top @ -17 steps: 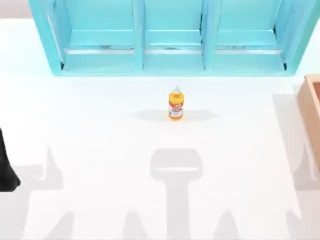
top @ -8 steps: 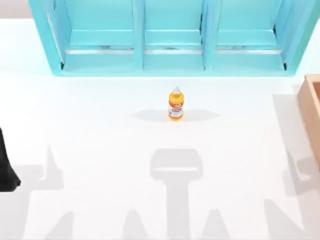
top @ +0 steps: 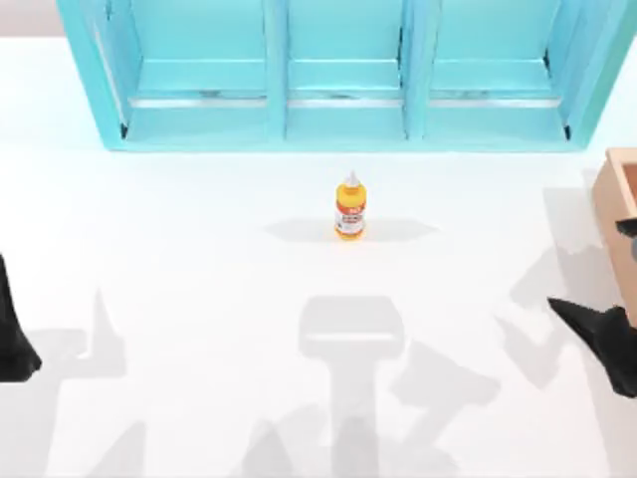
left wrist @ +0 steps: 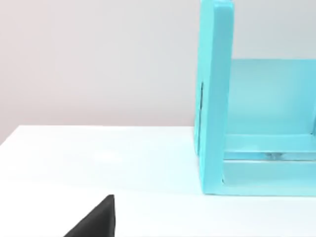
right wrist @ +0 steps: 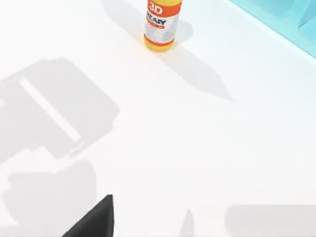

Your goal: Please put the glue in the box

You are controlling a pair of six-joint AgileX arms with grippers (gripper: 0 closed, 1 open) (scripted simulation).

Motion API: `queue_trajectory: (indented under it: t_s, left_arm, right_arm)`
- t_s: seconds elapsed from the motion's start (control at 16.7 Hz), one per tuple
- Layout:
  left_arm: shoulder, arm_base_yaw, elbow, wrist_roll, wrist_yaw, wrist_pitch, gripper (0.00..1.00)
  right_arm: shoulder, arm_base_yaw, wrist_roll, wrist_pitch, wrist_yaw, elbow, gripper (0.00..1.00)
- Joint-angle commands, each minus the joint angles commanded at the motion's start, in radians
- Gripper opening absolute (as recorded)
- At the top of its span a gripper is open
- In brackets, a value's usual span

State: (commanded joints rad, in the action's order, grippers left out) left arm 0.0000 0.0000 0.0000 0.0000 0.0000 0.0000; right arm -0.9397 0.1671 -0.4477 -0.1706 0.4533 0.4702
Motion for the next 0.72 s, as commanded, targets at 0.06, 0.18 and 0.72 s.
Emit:
queue_trajectory:
  t_s: [0.06,0.18,0.72]
  left_arm:
    - [0.000,0.000,0.000,0.000,0.000,0.000,1.00]
    - [0.000,0.000,0.000,0.000,0.000,0.000,1.00]
    - [0.000,0.000,0.000,0.000,0.000,0.000,1.00]
  right_arm:
    - [-0.093,0.012,-0.046,-0.013,0.044,0.052,1.00]
    - [-0.277,0.033,-0.136,-0.036,0.134,0.159,1.00]
    - [-0.980,0.050,-0.471,-0.080,0.502,0.632,1.00]
